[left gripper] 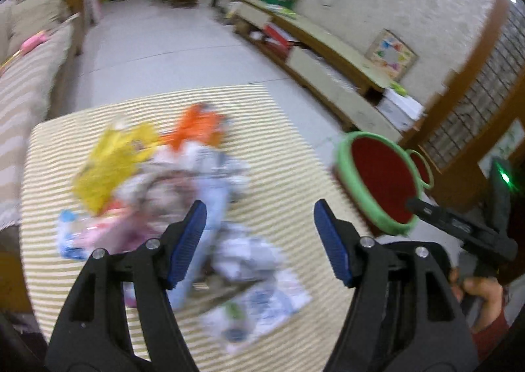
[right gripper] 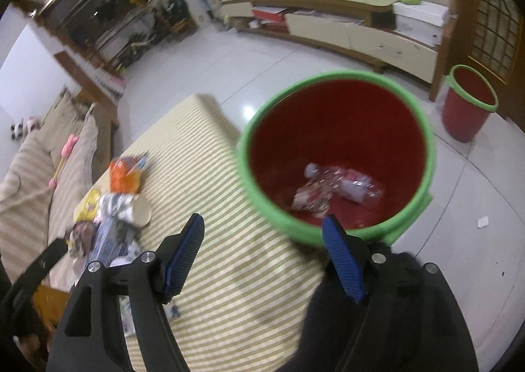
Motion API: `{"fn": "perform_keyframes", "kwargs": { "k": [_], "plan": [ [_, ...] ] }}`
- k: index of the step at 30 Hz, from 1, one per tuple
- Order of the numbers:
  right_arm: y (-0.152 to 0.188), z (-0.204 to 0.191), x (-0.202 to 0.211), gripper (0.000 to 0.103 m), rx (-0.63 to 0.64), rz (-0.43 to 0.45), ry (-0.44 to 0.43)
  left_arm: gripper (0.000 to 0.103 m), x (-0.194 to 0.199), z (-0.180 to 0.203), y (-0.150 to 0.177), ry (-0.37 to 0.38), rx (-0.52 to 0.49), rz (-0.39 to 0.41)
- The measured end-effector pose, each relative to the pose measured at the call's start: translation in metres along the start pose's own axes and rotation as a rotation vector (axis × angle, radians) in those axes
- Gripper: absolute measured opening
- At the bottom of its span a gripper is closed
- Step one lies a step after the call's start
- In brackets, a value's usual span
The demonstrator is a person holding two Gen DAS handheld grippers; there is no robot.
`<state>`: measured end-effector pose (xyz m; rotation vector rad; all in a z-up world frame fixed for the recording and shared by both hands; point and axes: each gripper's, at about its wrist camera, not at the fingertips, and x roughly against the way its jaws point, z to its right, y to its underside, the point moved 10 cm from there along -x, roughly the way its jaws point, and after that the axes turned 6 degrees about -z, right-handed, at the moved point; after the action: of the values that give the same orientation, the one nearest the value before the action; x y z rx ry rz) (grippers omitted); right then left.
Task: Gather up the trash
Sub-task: 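Grasp crumpled paper wad with left tool while right tool returns to pile, then grasp the blue toothpaste box with the right tool and lift it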
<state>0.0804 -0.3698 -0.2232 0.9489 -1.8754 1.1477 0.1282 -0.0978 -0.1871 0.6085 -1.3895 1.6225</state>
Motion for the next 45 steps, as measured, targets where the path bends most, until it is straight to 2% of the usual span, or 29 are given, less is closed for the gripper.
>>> {"fn": "perform_keyframes", "kwargs": {
  "k": [4,6,8,13,16,18,23,27,30,33,38,45],
  "plan": [
    [0.020,-0.030,-0.015,0.072,0.046,-0.047,-0.022,0.065,-0.007,-0.047,-0.008,-0.037,0.061,-0.021],
    [0.027,-0.039,-0.019,0.072,0.066,-0.062,-0.028,0.065,-0.013,-0.059,-0.012,-0.040,0.077,-0.018],
    [0.032,-0.052,-0.021,0.072,0.096,-0.072,-0.030,0.065,-0.022,-0.063,-0.013,-0.022,0.098,-0.034],
    [0.032,-0.066,-0.015,0.074,0.148,-0.059,-0.017,0.065,-0.042,-0.071,-0.008,-0.035,0.103,-0.080],
    [0.029,-0.070,-0.017,0.076,0.171,-0.056,-0.005,0.047,-0.047,-0.076,-0.006,-0.043,0.112,-0.083],
    [0.029,-0.073,-0.020,0.076,0.186,-0.063,-0.009,0.040,-0.045,-0.077,-0.004,-0.029,0.125,-0.078],
    [0.027,-0.109,-0.035,0.076,0.286,-0.116,-0.051,0.038,-0.020,-0.083,0.003,-0.022,0.159,-0.021],
    [0.028,-0.148,-0.040,0.076,0.285,-0.152,-0.155,0.038,0.012,-0.088,0.014,-0.036,0.189,0.042],
    [0.033,-0.181,-0.056,0.076,0.300,-0.194,-0.184,0.038,0.034,-0.093,0.026,-0.041,0.216,0.071],
    [0.041,-0.206,-0.083,0.076,0.265,-0.273,-0.208,0.038,0.050,-0.094,0.042,-0.032,0.235,0.074],
    [0.047,-0.226,-0.115,0.076,0.235,-0.349,-0.158,0.038,0.068,-0.096,0.073,-0.045,0.232,0.064],
    [0.063,-0.234,-0.136,0.083,0.265,-0.397,-0.069,0.038,0.071,-0.106,0.081,-0.025,0.257,0.069]
  ]
}}
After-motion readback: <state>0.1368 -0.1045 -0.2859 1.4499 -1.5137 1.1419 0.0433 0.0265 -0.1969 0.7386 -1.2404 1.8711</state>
